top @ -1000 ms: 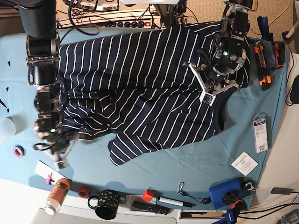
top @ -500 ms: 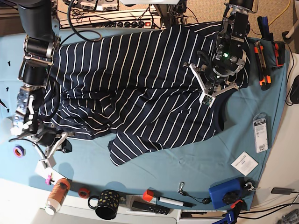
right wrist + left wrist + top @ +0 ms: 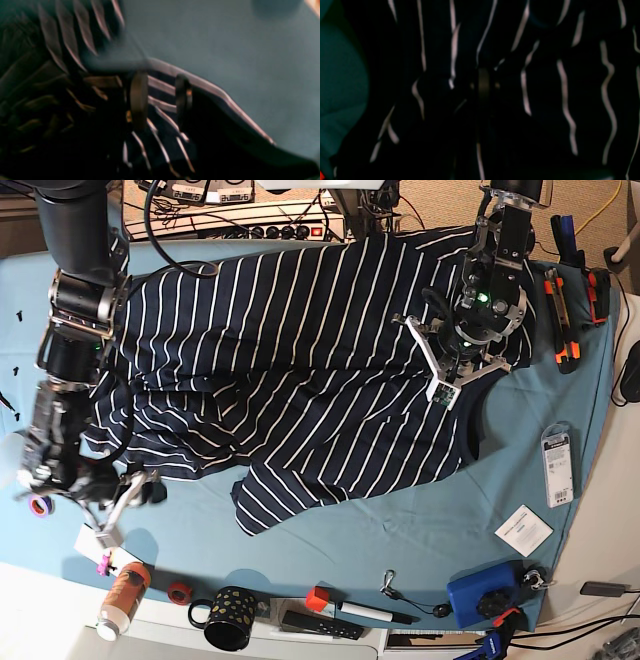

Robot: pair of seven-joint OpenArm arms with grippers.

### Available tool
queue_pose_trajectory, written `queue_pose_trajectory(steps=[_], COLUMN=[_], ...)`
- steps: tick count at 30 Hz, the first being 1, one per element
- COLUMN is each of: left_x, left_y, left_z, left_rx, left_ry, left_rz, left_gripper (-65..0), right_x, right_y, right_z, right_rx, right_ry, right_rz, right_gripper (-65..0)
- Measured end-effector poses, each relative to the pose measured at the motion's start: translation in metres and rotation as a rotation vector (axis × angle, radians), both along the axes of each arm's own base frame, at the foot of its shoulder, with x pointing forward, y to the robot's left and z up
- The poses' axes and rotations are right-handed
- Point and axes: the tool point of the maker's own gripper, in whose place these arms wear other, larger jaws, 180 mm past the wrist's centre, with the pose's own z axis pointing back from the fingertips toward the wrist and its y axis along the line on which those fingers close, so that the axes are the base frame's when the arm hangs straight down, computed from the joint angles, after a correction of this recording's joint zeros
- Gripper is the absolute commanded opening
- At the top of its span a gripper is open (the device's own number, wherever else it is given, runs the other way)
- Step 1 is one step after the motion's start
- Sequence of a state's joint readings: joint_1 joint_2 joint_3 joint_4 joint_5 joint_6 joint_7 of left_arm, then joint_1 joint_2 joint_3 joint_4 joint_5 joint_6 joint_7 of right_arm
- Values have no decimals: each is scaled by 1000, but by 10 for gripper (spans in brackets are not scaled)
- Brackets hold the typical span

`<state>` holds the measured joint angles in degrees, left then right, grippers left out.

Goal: Layout the t-shirt on the table in an organized manner, then fold the t-shirt properly
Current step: 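Drag the hem with the right gripper away from the left gripper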

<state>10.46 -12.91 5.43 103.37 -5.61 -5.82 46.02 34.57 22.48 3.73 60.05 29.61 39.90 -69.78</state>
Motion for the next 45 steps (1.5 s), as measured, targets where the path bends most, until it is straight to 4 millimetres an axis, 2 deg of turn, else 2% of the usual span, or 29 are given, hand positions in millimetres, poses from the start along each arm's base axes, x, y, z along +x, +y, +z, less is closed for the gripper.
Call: queue_pose_trajectory(steps=[4, 7, 12, 16, 17, 18, 20, 24, 29, 32, 38, 41, 45], left_x=[0, 0, 0, -1, -1, -1, -1, -1, -3, -3, -3, -3, -5], left_y=[0, 0, 0, 0, 0, 0, 0, 0, 0, 0, 1, 1, 3], left_z=[0, 0, 0, 0, 0, 0, 0, -1, -2, -2, -2, -2, 5], left_rx=[0, 0, 0, -1, -1, -1, -1, 1, 4, 4, 5, 5, 21], left_ry=[-1, -1, 0, 1, 1, 1, 1, 6, 16, 16, 19, 19, 29], left_rz=[0, -2, -2, -2, -2, -2, -2, -2, -1, -1, -1, 0, 6], left_gripper=[-617, -617, -617, -617, -617, -617, -617, -617, -617, -617, -617, -617, -617], right_x=[0, -14, -26, -30, -30, -28, -22, -8, 2, 8, 18, 10, 7], right_y=[29, 47, 65, 69, 68, 67, 64, 38, 2, -20, -68, -74, -87], right_z=[-22, -45, -60, -68, -70, -70, -72, -70, -61, -46, -9, -5, -1], right_rx=[-94, -184, -209, -240, -257, -275, -308, -464, -558, -528, -361, -255, -219], right_ry=[-7, 66, 127, 152, 146, 135, 96, 24, -28, -58, -157, -135, -150], right_rz=[127, 234, 290, 300, 302, 295, 272, 192, 84, -14, -240, -243, -304], right_gripper=[-460, -460, -460, -462, -472, -509, -641, -650, -650, -650, -650, -650, -650])
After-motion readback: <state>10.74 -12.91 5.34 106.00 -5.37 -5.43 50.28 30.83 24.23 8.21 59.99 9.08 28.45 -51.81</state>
